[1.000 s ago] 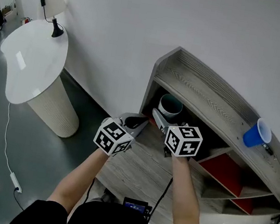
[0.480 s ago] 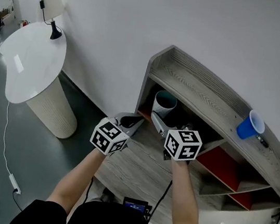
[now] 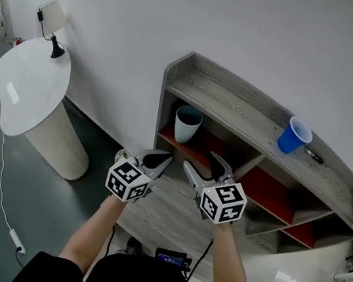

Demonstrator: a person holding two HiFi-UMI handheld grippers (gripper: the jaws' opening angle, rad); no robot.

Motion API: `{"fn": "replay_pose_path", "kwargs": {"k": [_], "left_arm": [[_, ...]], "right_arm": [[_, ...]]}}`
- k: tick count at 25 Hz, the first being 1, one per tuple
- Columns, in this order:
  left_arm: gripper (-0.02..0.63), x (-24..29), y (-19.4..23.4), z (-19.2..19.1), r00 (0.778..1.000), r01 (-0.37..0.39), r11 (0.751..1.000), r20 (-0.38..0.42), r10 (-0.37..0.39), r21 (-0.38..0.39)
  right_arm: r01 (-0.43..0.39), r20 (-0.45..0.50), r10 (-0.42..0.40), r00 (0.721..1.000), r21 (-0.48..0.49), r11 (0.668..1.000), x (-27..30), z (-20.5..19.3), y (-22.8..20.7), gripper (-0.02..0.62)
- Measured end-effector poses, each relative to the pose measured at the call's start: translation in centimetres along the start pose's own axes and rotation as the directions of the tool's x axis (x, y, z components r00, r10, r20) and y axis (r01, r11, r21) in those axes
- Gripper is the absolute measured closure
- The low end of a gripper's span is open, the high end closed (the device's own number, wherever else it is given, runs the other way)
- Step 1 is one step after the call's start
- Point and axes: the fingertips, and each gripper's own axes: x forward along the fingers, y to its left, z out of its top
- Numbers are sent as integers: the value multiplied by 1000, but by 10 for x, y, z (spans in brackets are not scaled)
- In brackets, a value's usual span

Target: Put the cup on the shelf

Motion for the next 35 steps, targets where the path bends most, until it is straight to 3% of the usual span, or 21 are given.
{"fn": "replay_pose_path", "kwargs": {"k": [5, 9, 13, 20, 35], "left_arm": [[603, 5, -29, -12, 999, 42, 999, 12, -42, -18], [603, 9, -48, -24, 998, 66, 997, 8, -66, -29], [603, 8, -64, -32, 996, 90, 995, 7, -90, -30], [604, 4, -76, -37, 995, 101, 995, 5, -101, -19], [604, -12, -115, -48, 999, 44, 999, 5, -44, -19]], "right_arm": [[4, 20, -5, 1000, 44, 999, -36, -22, 2, 495], [18, 22, -20, 1000, 66, 998, -57, -40, -2, 590], [-4, 21, 3, 1000, 67, 998, -67, -55, 4, 598], [-123, 29, 122, 992, 69, 990, -75, -65, 23, 598], [-115, 87, 102, 991, 155, 981, -126, -72, 15, 598]]}}
